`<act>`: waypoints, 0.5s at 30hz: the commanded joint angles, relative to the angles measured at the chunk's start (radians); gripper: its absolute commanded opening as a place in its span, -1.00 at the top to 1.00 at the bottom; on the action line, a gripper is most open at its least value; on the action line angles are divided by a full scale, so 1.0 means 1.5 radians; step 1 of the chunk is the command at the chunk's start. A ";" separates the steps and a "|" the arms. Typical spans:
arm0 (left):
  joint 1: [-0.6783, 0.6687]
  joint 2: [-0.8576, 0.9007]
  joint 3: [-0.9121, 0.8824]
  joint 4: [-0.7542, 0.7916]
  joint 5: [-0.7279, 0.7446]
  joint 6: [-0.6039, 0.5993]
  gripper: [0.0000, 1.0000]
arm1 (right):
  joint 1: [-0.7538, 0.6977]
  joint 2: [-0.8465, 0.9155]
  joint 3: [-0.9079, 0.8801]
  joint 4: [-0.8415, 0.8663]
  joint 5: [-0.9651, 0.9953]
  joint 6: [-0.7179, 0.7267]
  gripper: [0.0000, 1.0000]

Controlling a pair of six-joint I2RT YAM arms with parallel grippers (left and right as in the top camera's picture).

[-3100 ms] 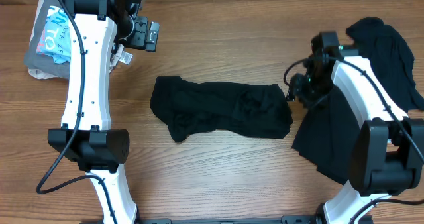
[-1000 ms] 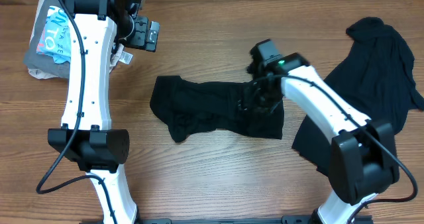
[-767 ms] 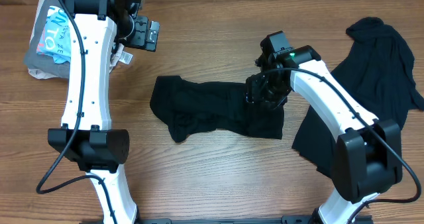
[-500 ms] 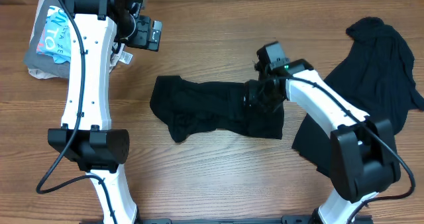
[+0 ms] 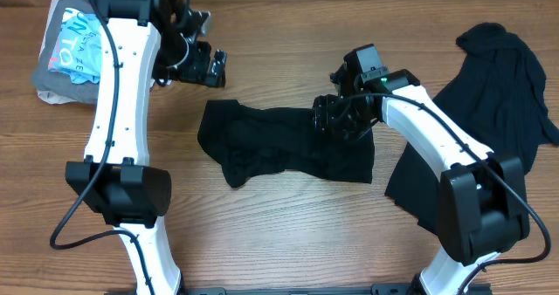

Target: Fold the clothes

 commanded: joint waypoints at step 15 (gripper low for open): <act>0.049 -0.008 -0.499 0.355 0.004 -0.124 -0.98 | 0.016 -0.004 0.017 -0.018 0.005 -0.019 -0.50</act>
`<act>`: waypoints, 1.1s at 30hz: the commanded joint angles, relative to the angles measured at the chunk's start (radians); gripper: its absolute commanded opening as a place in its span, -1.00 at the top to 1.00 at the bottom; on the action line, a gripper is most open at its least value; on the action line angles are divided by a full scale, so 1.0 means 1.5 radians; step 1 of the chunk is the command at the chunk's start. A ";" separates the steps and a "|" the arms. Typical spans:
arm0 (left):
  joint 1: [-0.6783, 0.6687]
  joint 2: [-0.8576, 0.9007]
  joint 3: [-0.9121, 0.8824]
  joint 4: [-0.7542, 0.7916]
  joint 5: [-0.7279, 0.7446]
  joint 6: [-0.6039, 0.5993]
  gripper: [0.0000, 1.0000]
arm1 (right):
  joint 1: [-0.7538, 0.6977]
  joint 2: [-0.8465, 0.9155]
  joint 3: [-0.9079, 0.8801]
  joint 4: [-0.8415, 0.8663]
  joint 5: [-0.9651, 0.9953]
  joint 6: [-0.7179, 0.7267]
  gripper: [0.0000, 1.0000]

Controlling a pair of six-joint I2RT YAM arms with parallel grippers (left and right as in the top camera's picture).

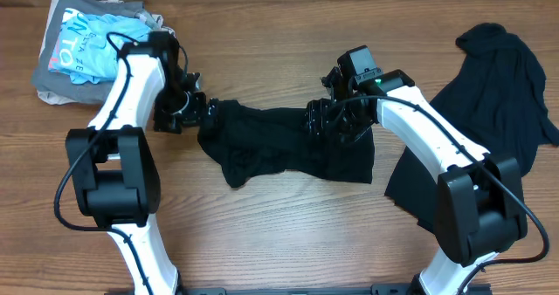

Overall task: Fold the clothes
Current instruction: 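Fold the left end rightward over the strip with the left gripper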

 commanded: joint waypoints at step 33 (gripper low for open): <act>0.042 -0.196 -0.029 0.109 -0.099 -0.011 0.92 | 0.013 -0.001 0.014 -0.011 0.017 0.051 0.92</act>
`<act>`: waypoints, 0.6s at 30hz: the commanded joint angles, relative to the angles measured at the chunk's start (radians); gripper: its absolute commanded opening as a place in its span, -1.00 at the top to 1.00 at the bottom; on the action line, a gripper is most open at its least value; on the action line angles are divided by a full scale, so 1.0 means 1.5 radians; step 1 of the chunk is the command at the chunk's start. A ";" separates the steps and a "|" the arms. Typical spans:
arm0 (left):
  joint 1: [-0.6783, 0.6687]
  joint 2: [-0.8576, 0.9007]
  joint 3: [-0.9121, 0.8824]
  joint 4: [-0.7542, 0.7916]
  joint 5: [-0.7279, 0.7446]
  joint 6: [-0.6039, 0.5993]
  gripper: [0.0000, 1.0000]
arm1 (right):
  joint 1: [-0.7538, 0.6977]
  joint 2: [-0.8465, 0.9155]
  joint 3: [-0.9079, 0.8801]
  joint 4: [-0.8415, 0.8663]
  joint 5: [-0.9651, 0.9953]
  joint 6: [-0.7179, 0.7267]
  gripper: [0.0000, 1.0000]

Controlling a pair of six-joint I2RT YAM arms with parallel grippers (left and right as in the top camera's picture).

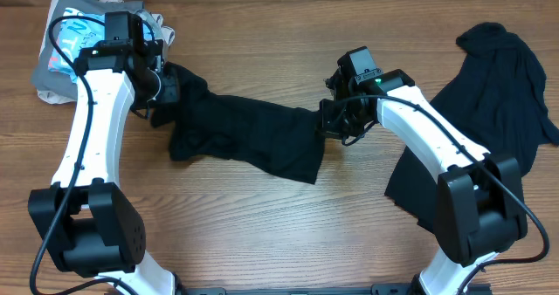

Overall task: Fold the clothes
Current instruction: 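Fold the left end rightward over the strip with the left gripper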

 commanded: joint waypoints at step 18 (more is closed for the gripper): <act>-0.207 -0.045 0.089 -0.031 -0.012 0.035 0.92 | 0.027 0.144 -0.026 0.103 -0.026 0.122 0.92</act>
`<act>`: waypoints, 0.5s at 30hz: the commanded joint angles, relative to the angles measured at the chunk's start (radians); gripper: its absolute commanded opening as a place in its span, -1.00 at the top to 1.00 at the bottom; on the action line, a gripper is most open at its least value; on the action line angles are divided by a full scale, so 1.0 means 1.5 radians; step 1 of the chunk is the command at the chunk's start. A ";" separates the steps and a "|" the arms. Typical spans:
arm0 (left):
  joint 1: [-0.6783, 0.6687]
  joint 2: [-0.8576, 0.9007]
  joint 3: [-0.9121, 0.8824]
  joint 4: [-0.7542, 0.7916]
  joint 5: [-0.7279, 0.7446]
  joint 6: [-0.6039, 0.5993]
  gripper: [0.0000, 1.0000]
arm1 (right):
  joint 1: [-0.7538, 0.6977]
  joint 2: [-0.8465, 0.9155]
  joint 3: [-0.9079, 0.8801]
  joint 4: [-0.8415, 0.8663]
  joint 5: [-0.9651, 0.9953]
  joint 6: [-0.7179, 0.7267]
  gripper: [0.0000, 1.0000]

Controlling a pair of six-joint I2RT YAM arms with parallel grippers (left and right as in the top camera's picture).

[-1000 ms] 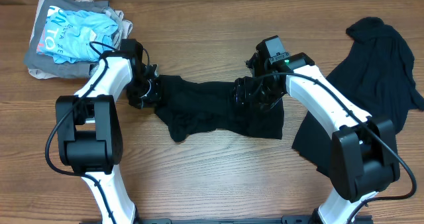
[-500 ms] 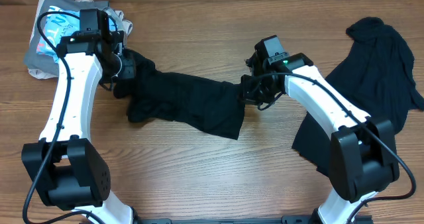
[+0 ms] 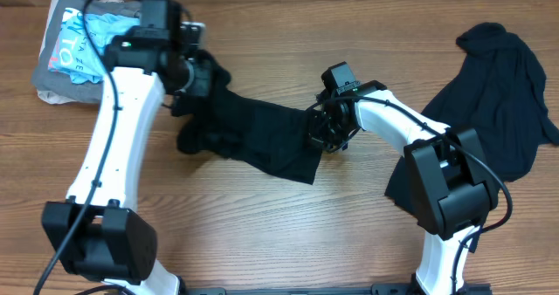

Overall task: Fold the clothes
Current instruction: 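Fold the left end rightward over the strip with the left gripper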

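Note:
A black garment (image 3: 253, 133) hangs stretched between my two grippers over the middle of the wooden table (image 3: 262, 234). My left gripper (image 3: 203, 78) is shut on its upper left corner, lifted near the folded pile. My right gripper (image 3: 320, 131) is shut on its right edge, close to the table's middle. The cloth sags and bunches below the left hold. Both sets of fingertips are hidden by fabric.
A folded grey shirt with a light blue print (image 3: 74, 42) lies at the far left corner. A second black garment (image 3: 489, 103) is spread loosely at the right, behind the right arm.
My left gripper has shifted right, away from the folded pile, with the corner still in it. My right gripper has moved slightly left and down, so the cloth spans a shorter distance.
The garment lay flat with my right gripper at its right end and my left gripper hanging apart above it. Then the left gripper was at the left corner. Later both held the cloth, pulled left and stretched; now the two holds are nearer each other.

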 commanded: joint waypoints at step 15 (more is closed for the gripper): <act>-0.265 0.050 0.017 0.027 -0.059 -0.027 0.92 | -0.129 -0.153 0.131 -0.061 -0.073 -0.012 0.92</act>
